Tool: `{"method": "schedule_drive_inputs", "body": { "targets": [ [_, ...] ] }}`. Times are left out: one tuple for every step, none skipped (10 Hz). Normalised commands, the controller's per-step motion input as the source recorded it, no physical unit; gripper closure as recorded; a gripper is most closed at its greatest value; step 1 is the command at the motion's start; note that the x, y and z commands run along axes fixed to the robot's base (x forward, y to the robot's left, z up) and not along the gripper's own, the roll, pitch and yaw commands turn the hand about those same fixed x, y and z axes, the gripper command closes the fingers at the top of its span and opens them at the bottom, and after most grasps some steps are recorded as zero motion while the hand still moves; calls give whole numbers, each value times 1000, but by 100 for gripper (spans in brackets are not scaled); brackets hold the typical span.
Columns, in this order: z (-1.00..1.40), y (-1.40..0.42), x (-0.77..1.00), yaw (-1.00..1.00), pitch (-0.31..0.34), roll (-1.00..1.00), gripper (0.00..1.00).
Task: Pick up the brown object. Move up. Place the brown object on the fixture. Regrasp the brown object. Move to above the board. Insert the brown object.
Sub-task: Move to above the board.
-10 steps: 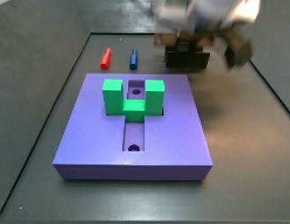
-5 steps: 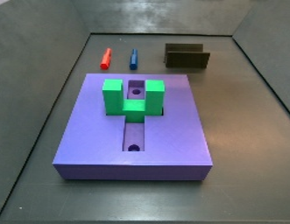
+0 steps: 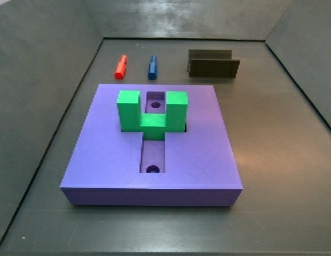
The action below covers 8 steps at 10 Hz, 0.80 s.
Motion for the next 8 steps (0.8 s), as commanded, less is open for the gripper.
{"method": "schedule_drive_inputs", "body": {
  "targets": [
    [266, -1400, -945, -6, 30, -1000, 100],
    [252, -1400, -946, 0, 28, -1000, 100],
    [251, -1400, -943, 0, 23, -1000, 100],
    [243, -1400, -957, 5, 19, -1000, 100],
    [141, -848, -597, 10, 15, -1000, 100],
    [28, -247, -213, 9, 8, -1000, 100],
    [21, -146, -134, 2, 13, -1000, 100],
    [26, -74, -100, -1, -9, -858, 100]
  ]
}}
